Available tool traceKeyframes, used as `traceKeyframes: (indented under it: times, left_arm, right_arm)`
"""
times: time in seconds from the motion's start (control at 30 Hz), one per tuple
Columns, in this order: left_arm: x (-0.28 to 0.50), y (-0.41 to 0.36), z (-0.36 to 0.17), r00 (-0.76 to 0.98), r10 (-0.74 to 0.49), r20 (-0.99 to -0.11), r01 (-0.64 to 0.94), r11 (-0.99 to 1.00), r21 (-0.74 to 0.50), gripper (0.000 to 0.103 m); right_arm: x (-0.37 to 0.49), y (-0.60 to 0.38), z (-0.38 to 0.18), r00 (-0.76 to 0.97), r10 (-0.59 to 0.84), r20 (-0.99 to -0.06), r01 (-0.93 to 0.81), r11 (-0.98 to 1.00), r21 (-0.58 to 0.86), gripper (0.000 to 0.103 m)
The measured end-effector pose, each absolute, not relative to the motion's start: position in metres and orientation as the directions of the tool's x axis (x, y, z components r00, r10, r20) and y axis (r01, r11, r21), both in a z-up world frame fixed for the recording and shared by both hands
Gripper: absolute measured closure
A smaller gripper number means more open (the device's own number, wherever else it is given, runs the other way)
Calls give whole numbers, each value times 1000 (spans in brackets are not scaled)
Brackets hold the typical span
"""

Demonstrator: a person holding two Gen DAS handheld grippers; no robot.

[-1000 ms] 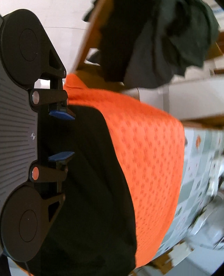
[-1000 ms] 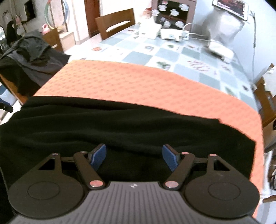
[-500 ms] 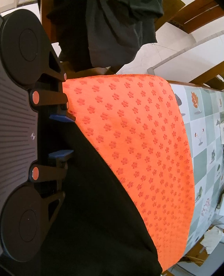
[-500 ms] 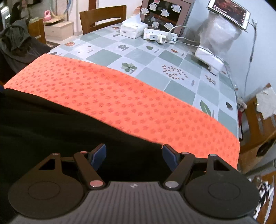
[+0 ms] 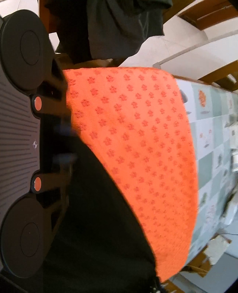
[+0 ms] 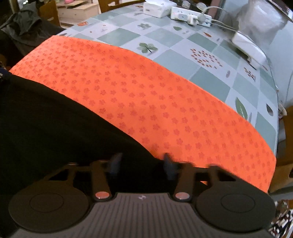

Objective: Fold clothes

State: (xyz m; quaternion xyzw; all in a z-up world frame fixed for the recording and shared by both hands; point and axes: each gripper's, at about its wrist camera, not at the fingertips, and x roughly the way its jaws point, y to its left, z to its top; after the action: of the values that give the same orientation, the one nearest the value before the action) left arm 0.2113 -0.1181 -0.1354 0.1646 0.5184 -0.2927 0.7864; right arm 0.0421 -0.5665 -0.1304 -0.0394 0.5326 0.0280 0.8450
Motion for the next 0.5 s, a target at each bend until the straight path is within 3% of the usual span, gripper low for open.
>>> traceKeyframes:
  times: [0.13,0.37,0.5]
  left_arm:
    - [210,-119,-119,411,-274,-870,568,823,9,96]
    - [240,-133,-98,501,-287,-817,518,856,16,96]
    - [270,-151,-118,442,-283,-851,529,848,-7,89]
  right_arm:
    - [27,-571,-120,471,-6,-882,-33,999,-25,81]
    - [7,-569,-95,541,-65,-839,35,998,-54,83]
    - [4,-570,-94,547,-86,-832,61,996,-63,81]
